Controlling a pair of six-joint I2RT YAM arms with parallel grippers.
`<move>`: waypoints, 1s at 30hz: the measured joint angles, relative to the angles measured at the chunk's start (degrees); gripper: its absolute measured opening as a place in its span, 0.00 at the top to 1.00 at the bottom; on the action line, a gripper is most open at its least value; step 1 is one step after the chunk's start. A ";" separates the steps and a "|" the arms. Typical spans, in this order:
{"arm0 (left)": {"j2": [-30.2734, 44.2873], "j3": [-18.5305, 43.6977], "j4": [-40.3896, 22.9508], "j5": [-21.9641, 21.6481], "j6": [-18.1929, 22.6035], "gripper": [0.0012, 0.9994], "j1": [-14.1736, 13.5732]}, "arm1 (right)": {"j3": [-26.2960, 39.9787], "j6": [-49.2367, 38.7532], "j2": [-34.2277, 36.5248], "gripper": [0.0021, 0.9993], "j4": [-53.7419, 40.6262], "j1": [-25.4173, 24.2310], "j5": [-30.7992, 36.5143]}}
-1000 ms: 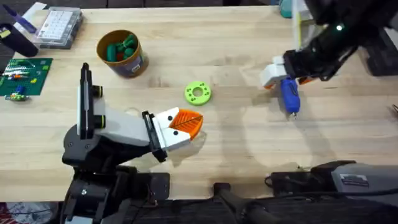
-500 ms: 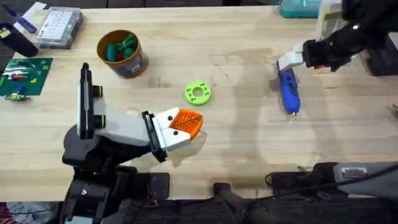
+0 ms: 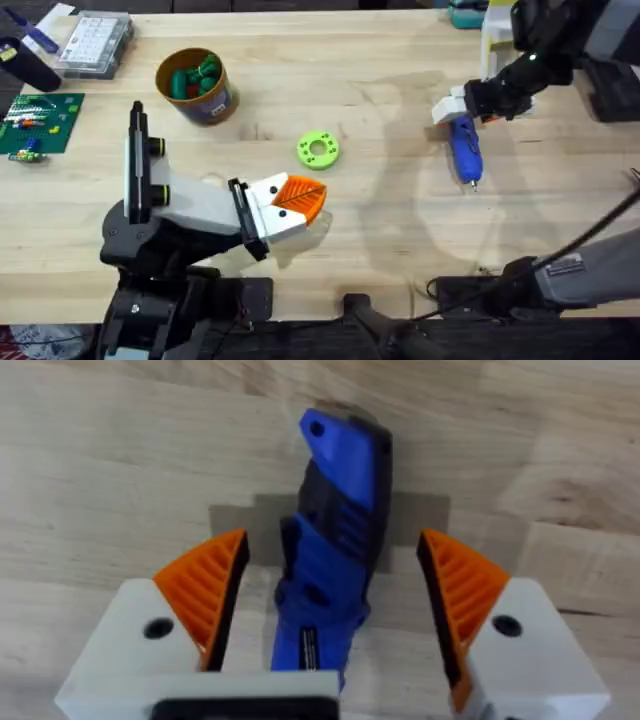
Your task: Pick up the gripper from the table and insert it into the empty holder that is missing its gripper. Then pick up a screw, insert it into the mounting hole, and use the screwdriver to tighten it. Finally, clean up the table by picking up the vegetable and placing it into the bucket.
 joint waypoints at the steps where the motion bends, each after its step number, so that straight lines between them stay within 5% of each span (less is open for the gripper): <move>1: 0.00 0.00 0.00 0.00 0.00 1.00 0.00 | 0.00 0.00 0.81 0.00 0.27 0.00 -0.05; 17: 0.00 0.00 0.00 0.00 0.00 1.00 0.00 | 0.08 0.00 4.10 0.01 1.82 0.11 1.04; 20: 0.00 0.00 0.00 0.00 0.00 1.00 0.00 | 0.37 -0.55 4.53 0.22 1.78 0.11 2.58; 25: -0.02 0.00 0.00 0.00 0.00 1.00 0.00 | 0.61 -0.80 5.13 0.91 2.75 -0.36 4.00; 30: 0.00 0.00 0.00 0.00 0.00 1.00 0.00 | 0.70 -0.88 5.24 0.97 2.83 -0.37 4.22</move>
